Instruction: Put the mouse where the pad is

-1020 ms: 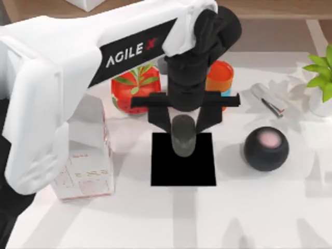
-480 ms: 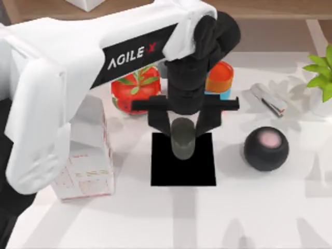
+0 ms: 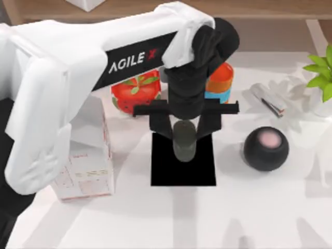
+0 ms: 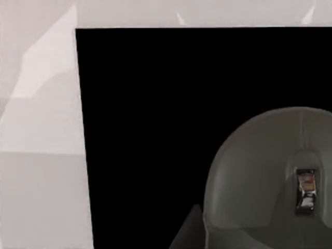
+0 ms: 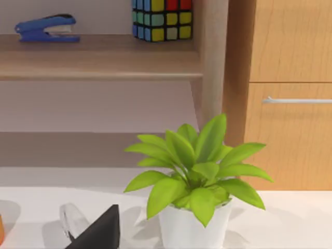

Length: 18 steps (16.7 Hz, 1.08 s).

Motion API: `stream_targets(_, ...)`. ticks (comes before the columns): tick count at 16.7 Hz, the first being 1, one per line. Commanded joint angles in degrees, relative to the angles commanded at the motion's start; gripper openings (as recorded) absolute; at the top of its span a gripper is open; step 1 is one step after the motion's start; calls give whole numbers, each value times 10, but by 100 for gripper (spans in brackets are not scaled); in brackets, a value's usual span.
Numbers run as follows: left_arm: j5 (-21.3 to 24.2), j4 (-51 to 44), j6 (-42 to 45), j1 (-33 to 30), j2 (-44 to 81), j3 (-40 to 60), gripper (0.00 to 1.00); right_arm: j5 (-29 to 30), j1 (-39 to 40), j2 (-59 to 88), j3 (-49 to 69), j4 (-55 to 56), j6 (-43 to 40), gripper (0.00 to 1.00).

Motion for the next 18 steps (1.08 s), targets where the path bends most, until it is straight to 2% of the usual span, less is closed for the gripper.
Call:
stream_targets(11, 0, 26, -1, -1, 15, -25, 0, 0, 0, 0, 0, 0, 0, 100)
stream_targets(18, 0, 26, -1, -1, 15, -25, 53, 0, 0, 0, 0, 0, 0, 100)
